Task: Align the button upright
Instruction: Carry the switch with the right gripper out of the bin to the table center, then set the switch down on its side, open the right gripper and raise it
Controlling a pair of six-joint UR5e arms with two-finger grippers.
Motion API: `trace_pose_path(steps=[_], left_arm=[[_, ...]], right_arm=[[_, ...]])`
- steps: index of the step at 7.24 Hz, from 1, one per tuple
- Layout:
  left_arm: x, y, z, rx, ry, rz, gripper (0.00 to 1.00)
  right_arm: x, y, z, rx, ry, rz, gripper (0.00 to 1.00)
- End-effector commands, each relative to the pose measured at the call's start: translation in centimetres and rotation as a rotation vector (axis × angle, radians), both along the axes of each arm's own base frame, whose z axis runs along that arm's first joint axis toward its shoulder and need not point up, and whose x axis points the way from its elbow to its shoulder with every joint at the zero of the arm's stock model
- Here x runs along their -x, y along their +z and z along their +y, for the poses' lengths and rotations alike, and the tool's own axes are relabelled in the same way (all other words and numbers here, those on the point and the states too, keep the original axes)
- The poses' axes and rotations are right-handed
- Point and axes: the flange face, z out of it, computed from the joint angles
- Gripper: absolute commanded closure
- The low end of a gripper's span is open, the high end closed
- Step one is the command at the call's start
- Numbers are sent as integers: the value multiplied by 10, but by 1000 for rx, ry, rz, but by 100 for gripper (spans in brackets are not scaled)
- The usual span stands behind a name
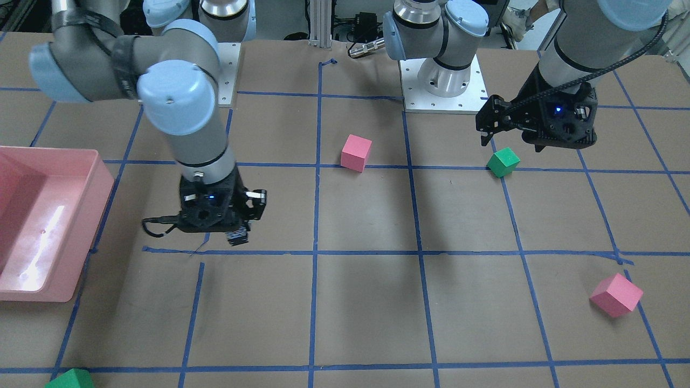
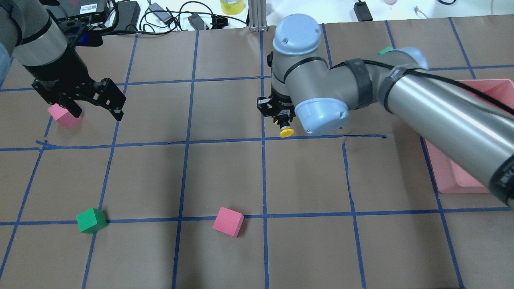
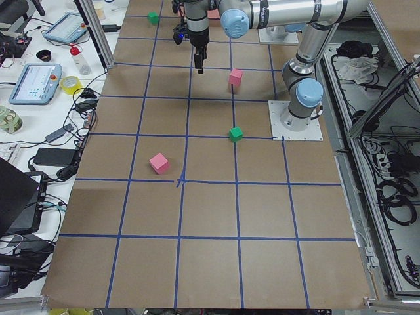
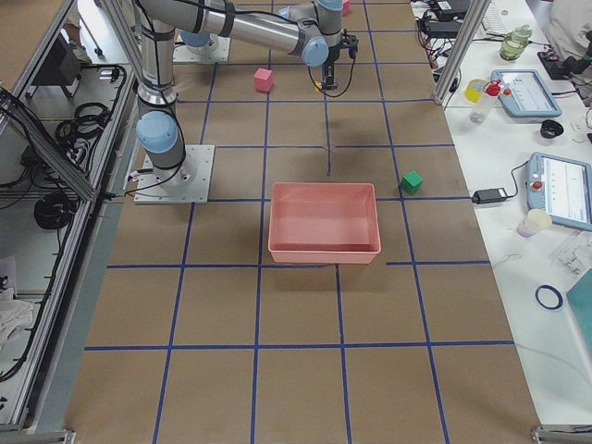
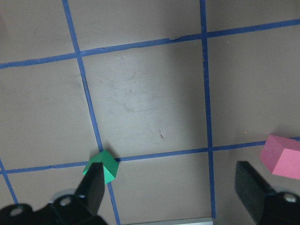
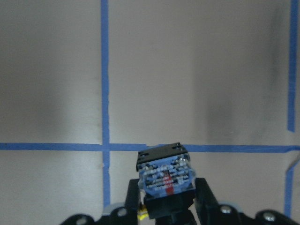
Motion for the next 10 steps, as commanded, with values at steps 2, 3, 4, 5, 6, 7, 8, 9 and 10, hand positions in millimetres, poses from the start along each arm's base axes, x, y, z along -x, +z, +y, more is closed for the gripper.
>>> trace_pose_path(steps=[2,3,4,5,6,7,8,9,10], left_arm=[[0,-2,1,-5,-1,1,0],[0,-2,1,-6,-2,0,0],[0,-4,0,-9,-2,0,0],[-1,-4,0,-10,-2,1,0],[-1,-4,0,-10,-2,-1,0],[-1,-5,0,-12,-2,-2,0],[-1,-8,1,-17,-1,3,0],[0,-9,1,-20,-3,1,0],[-1,-10,1,-21,-2,-1,0]], right_arm=[[-51,-62,4,12,-31,-20,100],[-53,-71,5,1,-27,-11,100],[-53,-75,5,-3,-28,-8,100],[-54,-81,3,-11,-46,-8,100],[-53,-86,5,-18,-59,-5,100],[-52,-88,6,-22,-59,-2,100],[-52,-88,7,-23,-61,-1,100],[-51,-92,9,-31,-61,1,84],[-51,-91,9,-30,-61,0,64]])
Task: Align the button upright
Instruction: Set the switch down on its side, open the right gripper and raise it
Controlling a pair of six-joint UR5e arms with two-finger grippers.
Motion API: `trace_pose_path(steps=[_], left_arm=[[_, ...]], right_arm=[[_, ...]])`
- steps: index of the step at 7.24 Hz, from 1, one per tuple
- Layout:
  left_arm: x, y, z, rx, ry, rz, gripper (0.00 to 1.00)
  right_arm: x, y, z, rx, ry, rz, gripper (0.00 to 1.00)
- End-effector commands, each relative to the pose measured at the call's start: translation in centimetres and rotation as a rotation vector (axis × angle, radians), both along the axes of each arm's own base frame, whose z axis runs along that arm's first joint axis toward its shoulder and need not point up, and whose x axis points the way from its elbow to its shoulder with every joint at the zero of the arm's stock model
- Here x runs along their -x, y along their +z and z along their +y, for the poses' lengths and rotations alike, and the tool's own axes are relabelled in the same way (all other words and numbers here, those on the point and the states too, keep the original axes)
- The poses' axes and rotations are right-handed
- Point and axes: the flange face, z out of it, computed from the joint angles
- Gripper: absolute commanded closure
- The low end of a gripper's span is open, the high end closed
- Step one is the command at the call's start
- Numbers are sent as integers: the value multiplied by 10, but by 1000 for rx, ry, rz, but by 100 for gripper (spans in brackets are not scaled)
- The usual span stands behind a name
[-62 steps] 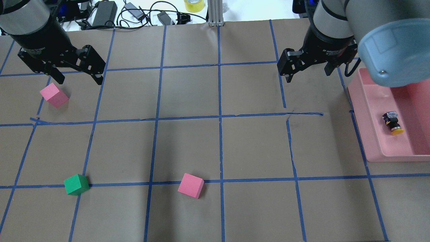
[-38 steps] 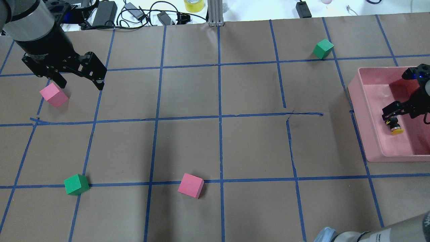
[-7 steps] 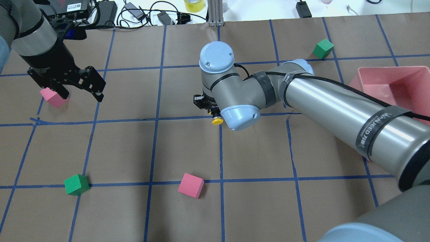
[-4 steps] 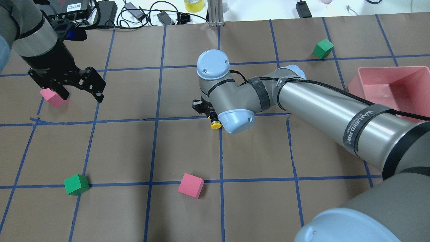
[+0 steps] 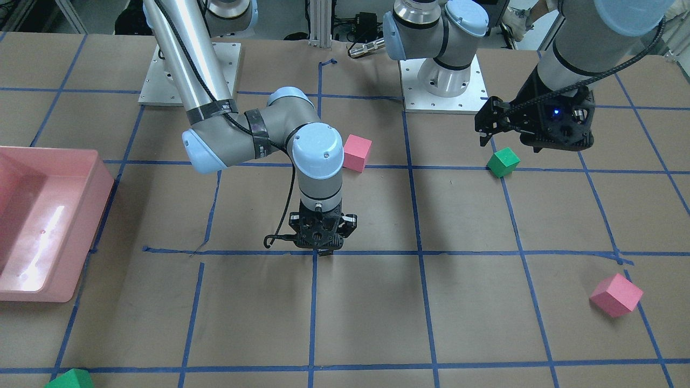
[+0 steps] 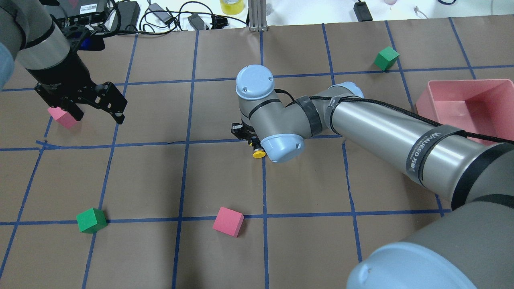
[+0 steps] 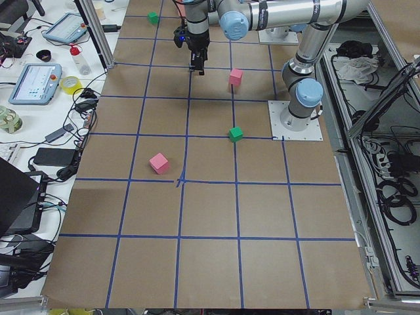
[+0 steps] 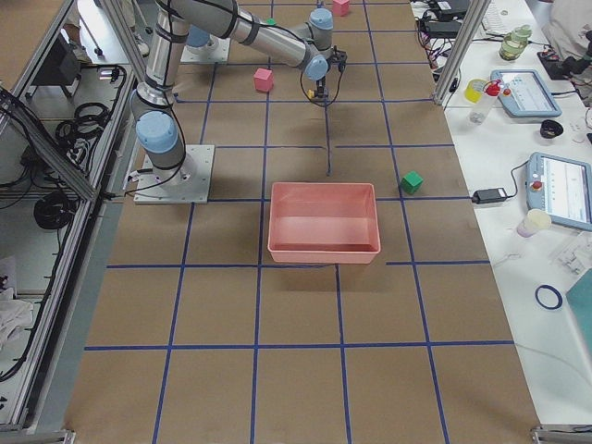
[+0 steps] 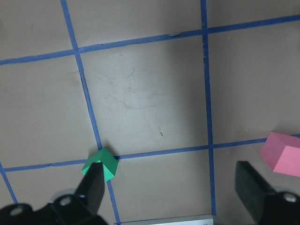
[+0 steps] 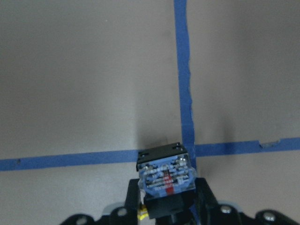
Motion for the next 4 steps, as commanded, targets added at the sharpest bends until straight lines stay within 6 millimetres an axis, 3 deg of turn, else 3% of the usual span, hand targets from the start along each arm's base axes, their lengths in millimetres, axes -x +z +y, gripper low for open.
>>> trace_pose_path(steps=[1,4], left_arm=[[-1,-1,0,-3,0,-3,0],[0,-1,0,-3,-2,-4,0]], right_arm=[[0,-1,1,-2,0,0,41],[-1,10,-3,17,1,-6,0]])
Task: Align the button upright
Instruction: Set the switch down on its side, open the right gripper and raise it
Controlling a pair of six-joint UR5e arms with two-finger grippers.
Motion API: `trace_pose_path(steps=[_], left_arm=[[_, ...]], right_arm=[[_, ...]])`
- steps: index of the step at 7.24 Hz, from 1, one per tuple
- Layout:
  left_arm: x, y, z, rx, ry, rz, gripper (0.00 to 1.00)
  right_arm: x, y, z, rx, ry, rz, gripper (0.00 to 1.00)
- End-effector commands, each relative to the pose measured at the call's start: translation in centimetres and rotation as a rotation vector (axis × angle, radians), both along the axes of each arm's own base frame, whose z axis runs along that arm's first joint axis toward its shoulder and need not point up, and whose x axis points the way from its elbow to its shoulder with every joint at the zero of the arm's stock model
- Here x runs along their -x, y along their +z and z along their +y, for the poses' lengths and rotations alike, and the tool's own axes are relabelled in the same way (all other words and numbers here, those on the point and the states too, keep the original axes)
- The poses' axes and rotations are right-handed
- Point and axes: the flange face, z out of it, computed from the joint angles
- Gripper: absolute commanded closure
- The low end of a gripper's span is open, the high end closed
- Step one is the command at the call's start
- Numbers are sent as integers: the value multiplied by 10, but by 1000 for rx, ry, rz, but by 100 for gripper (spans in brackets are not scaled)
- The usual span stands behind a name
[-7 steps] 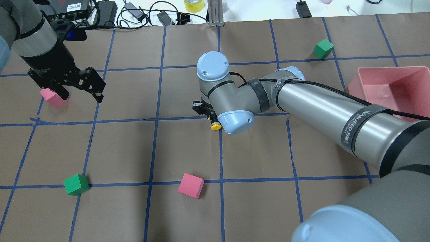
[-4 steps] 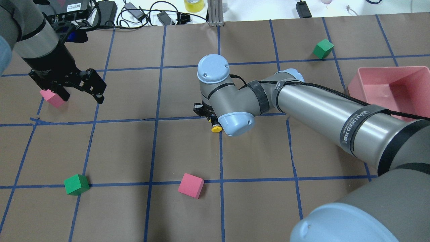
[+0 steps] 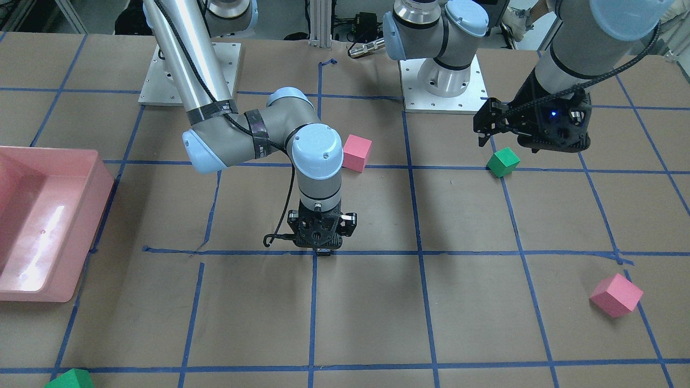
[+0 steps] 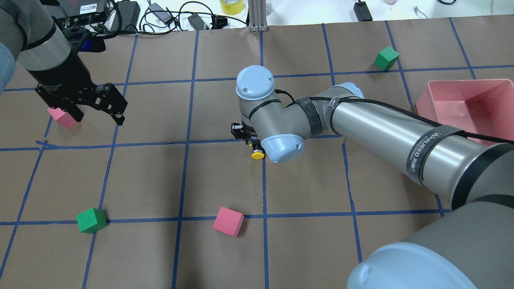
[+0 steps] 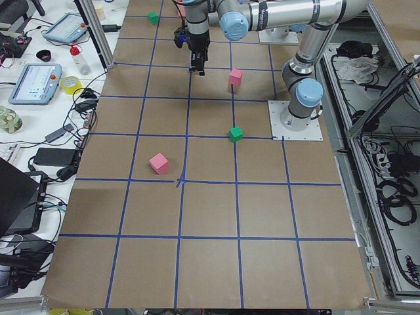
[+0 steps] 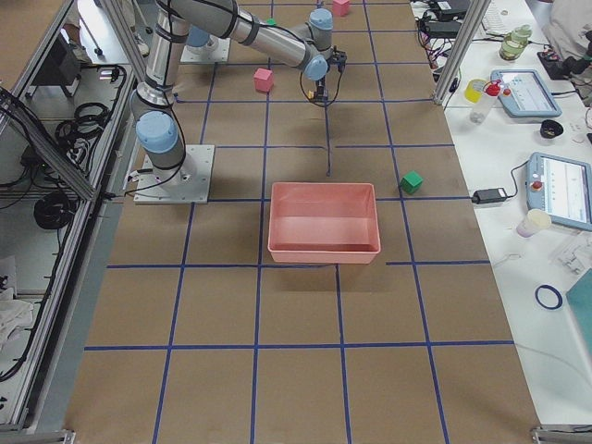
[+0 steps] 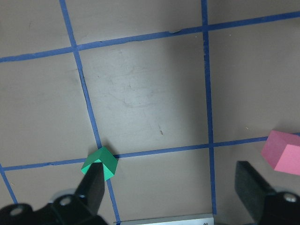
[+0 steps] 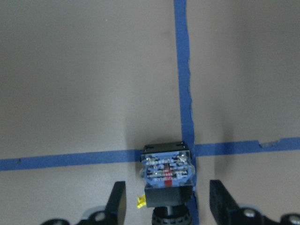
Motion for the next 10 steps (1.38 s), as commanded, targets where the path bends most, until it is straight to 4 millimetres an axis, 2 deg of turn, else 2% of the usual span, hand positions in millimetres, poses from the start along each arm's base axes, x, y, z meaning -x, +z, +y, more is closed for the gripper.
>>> trace_pose_path(steps=[1,2,3,5,6,7,8,9,10], left_arm=[[0,0,0,1,-1,1,0],[0,0,0,2,1,2,0],[1,2,-2,16,2,10,0],[1,3,-2,19,2,10,0],[2,4,-2,21,1,10,0],[5,8,1,30,-6,8,0],[5,14,0,42,-6,7,0],[6,15,0,45,-9,3,0],[8,15,0,44,-17,4,0]], right_arm=[[-1,25,-5,37,11,-15,0],[9,48,-5,57,30,-17,0],[32,85,0,30,47,0,0],[124,169,-2,-25,60,21,0],[160,219,12,-51,84,35,0],[182,266,31,-89,120,43,0],[206,301,35,-100,116,46,0],[225,322,28,-63,118,42,0],[225,329,26,-44,128,26,0]])
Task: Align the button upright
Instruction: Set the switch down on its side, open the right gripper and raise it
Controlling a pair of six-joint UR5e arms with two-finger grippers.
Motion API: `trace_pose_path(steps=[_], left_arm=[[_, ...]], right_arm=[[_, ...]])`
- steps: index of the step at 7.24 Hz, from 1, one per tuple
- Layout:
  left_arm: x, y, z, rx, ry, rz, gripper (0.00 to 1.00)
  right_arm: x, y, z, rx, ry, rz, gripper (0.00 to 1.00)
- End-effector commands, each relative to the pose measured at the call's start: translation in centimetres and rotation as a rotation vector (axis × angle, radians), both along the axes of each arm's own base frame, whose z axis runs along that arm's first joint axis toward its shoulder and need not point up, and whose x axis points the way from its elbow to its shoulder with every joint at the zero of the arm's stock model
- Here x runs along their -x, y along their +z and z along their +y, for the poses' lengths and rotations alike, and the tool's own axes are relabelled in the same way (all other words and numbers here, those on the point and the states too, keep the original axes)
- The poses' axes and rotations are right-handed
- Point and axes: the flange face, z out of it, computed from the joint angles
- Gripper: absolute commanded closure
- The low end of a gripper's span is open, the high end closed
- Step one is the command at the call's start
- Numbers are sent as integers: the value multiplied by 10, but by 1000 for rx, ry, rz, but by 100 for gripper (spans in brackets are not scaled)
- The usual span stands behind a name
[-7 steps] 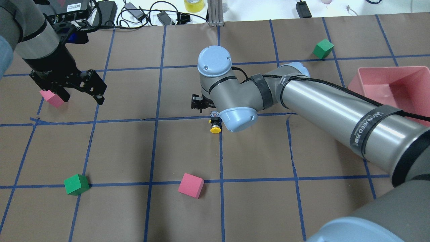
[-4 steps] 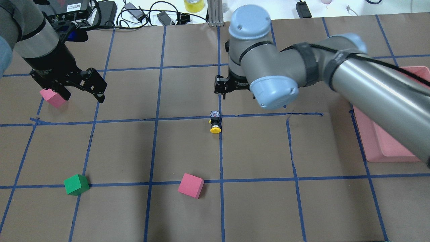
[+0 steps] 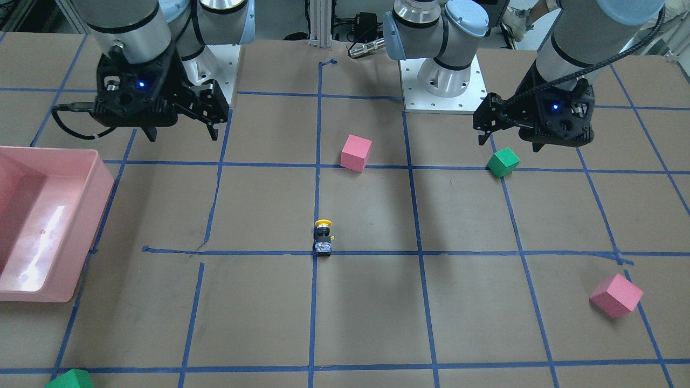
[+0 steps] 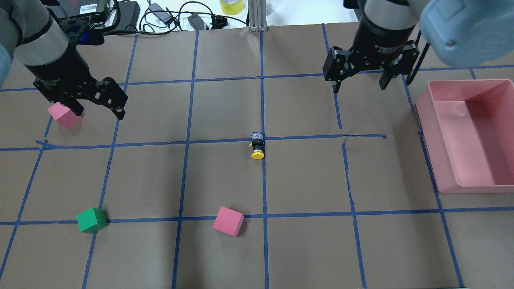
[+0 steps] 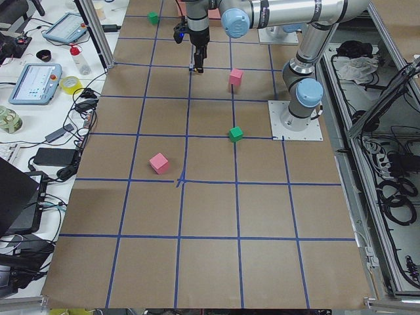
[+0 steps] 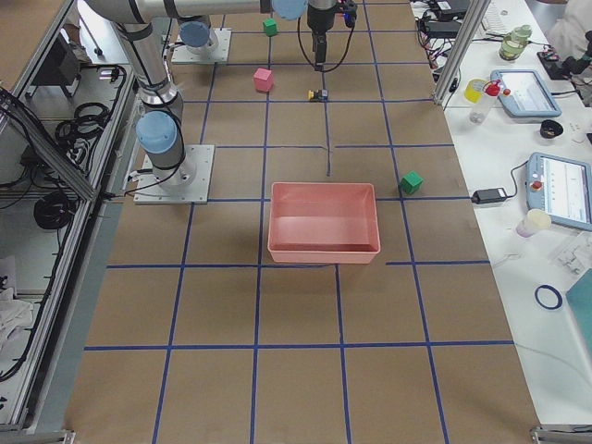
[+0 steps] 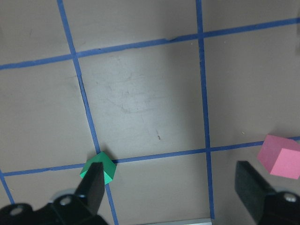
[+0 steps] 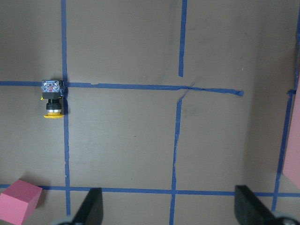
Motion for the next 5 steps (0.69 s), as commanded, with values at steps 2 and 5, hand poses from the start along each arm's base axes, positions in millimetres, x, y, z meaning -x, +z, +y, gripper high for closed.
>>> trace_pose_path(steps=[2,5], left_arm=[[2,2,-2,14,-26,-2,0],[1,5,-1,30,-21,-14,0]], right_arm=[[11,12,-1,11,17,-15,0],[12,11,-2,10,52,-13,0]])
